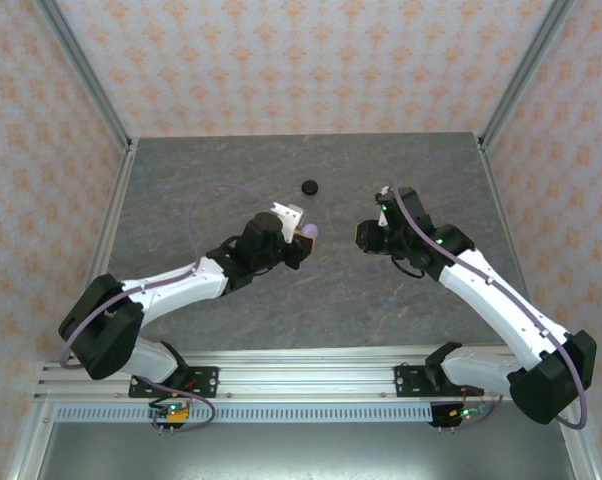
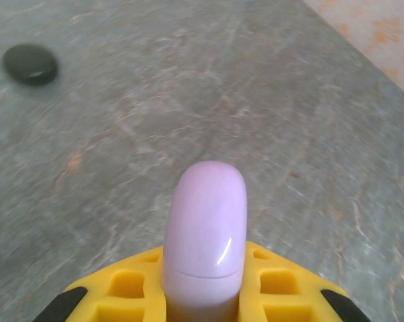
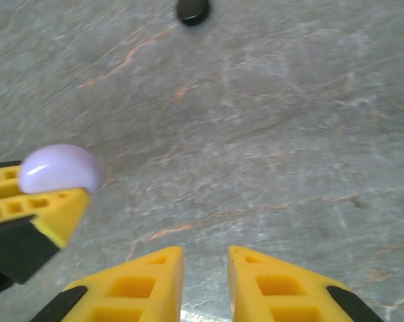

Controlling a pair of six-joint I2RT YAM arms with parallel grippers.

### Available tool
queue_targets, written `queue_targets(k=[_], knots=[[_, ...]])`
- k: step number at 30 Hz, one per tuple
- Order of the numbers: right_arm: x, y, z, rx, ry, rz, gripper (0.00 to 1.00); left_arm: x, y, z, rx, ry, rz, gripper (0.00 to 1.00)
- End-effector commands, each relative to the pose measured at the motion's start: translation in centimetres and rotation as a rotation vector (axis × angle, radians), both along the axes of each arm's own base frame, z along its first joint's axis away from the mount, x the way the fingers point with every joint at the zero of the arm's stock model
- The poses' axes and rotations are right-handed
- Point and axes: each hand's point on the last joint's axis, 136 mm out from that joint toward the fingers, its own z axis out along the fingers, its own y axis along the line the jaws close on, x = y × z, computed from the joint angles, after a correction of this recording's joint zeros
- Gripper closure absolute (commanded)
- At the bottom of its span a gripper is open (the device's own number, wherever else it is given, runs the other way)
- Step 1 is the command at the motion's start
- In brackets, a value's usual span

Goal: Insert the wireless bluetooth earbuds into the charging case

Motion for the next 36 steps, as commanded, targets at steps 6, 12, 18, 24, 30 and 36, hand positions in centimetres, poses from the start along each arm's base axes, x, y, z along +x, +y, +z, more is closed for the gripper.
queue_targets(k=[6,12,18,24,30,36], knots=[[0.3,-4.6,-1.7,-0.011,0.007,-0.198,0.74,3.1,2.0,-2.6,-0.057,0.255,0.205,0.90],[0.1,-5.4,-2.9,-0.030,0.026,-0.226,0.74,5.1,1.7,-3.7,-0.059,0.327,0.225,0.89],[-0.1,-5.5,-3.5,-0.045,0.043,-0.219,0.74,6.9,0.5,-5.3,-0.044,0.408,0.207,0.89],[-0.2,-5.4,-3.9,-0.046,0.056,-0.210,0.74,8.4,-0.5,-6.2,-0.036,0.452,0.204,0.89],[-0.3,-5.2,-4.1,-0.046,0.065,-0.202,0.74,9.1,-1.4,-8.4,-0.028,0.506,0.187,0.90],[-0.3,-5.0,-4.3,-0.044,0.075,-0.193,0.74,9.1,-1.0,-10.2,-0.027,0.555,0.223,0.89]])
